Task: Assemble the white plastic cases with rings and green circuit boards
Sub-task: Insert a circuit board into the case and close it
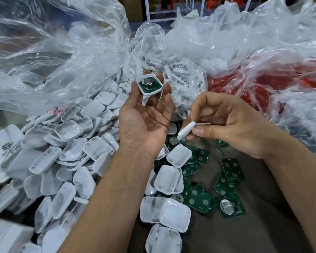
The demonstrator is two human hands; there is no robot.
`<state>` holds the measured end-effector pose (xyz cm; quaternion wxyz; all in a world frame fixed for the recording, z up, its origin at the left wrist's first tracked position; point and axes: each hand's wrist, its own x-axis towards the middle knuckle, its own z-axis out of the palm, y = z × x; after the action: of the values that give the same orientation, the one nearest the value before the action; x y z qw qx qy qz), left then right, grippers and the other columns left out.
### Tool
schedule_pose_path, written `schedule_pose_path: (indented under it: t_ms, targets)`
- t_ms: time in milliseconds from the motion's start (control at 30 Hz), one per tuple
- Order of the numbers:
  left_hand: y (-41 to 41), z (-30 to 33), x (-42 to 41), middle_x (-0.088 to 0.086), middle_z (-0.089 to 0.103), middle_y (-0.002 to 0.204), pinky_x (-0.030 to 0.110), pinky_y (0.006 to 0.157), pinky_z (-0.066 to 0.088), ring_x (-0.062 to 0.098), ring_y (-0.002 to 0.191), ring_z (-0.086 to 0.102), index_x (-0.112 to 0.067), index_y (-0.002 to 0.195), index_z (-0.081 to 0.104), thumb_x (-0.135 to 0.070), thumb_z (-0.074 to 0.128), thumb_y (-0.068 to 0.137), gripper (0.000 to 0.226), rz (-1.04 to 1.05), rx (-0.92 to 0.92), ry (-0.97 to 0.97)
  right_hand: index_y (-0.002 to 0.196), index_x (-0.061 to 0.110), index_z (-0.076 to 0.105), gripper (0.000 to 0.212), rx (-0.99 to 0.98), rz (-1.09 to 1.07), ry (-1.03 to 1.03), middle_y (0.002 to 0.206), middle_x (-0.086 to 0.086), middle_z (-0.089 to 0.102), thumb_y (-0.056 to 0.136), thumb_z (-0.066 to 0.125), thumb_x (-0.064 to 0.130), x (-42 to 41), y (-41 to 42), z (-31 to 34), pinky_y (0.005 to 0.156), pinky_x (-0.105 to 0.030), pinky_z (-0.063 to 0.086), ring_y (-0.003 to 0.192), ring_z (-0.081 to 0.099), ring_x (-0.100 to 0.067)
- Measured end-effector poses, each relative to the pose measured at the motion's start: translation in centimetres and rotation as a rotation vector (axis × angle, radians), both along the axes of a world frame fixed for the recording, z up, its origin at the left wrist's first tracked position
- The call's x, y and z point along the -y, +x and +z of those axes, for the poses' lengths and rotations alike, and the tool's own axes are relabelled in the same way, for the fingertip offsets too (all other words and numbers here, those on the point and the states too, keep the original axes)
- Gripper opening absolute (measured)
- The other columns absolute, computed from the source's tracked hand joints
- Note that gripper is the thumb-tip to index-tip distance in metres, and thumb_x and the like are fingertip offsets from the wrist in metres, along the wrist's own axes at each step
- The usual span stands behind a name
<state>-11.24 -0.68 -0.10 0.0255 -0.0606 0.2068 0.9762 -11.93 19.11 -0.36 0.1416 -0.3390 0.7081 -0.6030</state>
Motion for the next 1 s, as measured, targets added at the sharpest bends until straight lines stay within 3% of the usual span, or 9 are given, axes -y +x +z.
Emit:
schedule_pose_path:
  t_ms: [200, 333, 400, 500, 600, 767, 833, 900, 1000]
  targets:
    - [-0.1, -0.2, -0.2, 0.010, 0.075, 0.106, 0.027, 0.061, 0.061, 0.023, 0.081, 0.072, -0.007, 0.099, 0.075, -0.034, 0.054, 0.105, 0.034, 0.001, -0.007, 0.000, 0.103, 0.008, 0.062, 0.016, 0.009, 0.007, -0.027, 0.101, -0.020, 0.076, 0.092, 0.069, -0.001, 0.0, 0.0, 0.2, 0.085, -0.028, 0.058, 0.095, 0.076, -0.031]
    - [-0.1, -0.3, -0.3, 0.013, 0.074, 0.105, 0.027, 0.062, 0.061, 0.025, 0.080, 0.073, -0.004, 0.091, 0.080, -0.032, 0.056, 0.104, 0.039, 0.001, -0.013, 0.009, 0.111, 0.006, 0.061, 0.020, 0.083, -0.054, -0.073, 0.094, -0.015, 0.075, 0.092, 0.068, 0.003, 0.2, -0.1, 0.1, 0.073, -0.028, 0.058, 0.077, 0.070, -0.025]
    - [-0.1, -0.2, -0.4, 0.016, 0.073, 0.109, 0.029, 0.064, 0.063, 0.028, 0.083, 0.074, -0.003, 0.096, 0.079, -0.029, 0.058, 0.103, 0.034, -0.007, -0.018, 0.033, 0.114, 0.010, 0.065, 0.021, 0.100, -0.119, -0.110, 0.090, -0.016, 0.072, 0.093, 0.067, 0.006, 0.5, -0.3, -0.2, 0.065, -0.026, 0.053, 0.068, 0.059, -0.025]
    - [-0.1, -0.2, -0.8, 0.024, 0.070, 0.116, 0.036, 0.069, 0.065, 0.038, 0.091, 0.075, 0.001, 0.110, 0.071, -0.022, 0.061, 0.100, 0.027, -0.020, -0.029, 0.073, 0.117, 0.010, 0.073, 0.024, 0.202, -0.198, -0.243, 0.087, -0.013, 0.068, 0.093, 0.068, 0.008, 0.8, -0.6, -0.6, 0.062, -0.023, 0.047, 0.074, 0.051, -0.027]
    - [0.0, -0.2, -1.4, 0.031, 0.066, 0.127, 0.043, 0.082, 0.065, 0.046, 0.101, 0.072, 0.004, 0.119, 0.064, -0.015, 0.060, 0.099, 0.028, -0.051, -0.067, 0.075, 0.116, 0.010, 0.073, 0.037, 0.303, -0.215, -0.379, 0.089, -0.005, 0.073, 0.081, 0.080, 0.013, 0.7, -0.6, -0.3, 0.065, -0.020, 0.052, 0.080, 0.060, -0.021]
    - [0.0, -0.4, -1.9, 0.032, 0.063, 0.132, 0.048, 0.091, 0.061, 0.050, 0.113, 0.067, -0.001, 0.129, 0.059, -0.011, 0.055, 0.100, 0.031, -0.104, -0.107, 0.078, 0.109, 0.013, 0.070, 0.046, 0.193, -0.414, -0.489, 0.082, 0.001, 0.076, 0.066, 0.087, 0.014, 0.7, -0.7, 0.0, 0.070, -0.019, 0.057, 0.074, 0.073, -0.011]
    - [-0.1, -0.6, -1.9, 0.031, 0.062, 0.135, 0.048, 0.090, 0.061, 0.051, 0.119, 0.064, -0.002, 0.132, 0.057, -0.010, 0.052, 0.104, 0.030, -0.112, -0.108, 0.085, 0.113, 0.010, 0.070, 0.044, 0.147, -0.486, -0.492, 0.090, -0.004, 0.079, 0.071, 0.085, 0.012, 0.5, -0.8, 0.0, 0.073, -0.021, 0.058, 0.080, 0.074, -0.014]
    - [-0.2, -0.8, -2.0, 0.031, 0.063, 0.133, 0.048, 0.091, 0.061, 0.052, 0.121, 0.062, -0.002, 0.129, 0.058, -0.008, 0.051, 0.103, 0.027, -0.118, -0.118, 0.075, 0.121, 0.007, 0.066, 0.049, 0.097, -0.540, -0.473, 0.103, -0.011, 0.080, 0.075, 0.084, 0.013, 0.3, -1.0, -0.1, 0.083, -0.032, 0.061, 0.095, 0.077, -0.023]
    - [-0.1, -1.0, -2.6, 0.031, 0.068, 0.123, 0.048, 0.092, 0.061, 0.049, 0.115, 0.067, -0.002, 0.126, 0.059, -0.005, 0.056, 0.096, 0.030, -0.131, -0.129, 0.043, 0.116, 0.011, 0.070, 0.046, 0.008, -0.554, -0.447, 0.109, -0.013, 0.079, 0.075, 0.088, 0.019, 0.1, -1.2, 0.0, 0.088, -0.039, 0.061, 0.104, 0.076, -0.031]
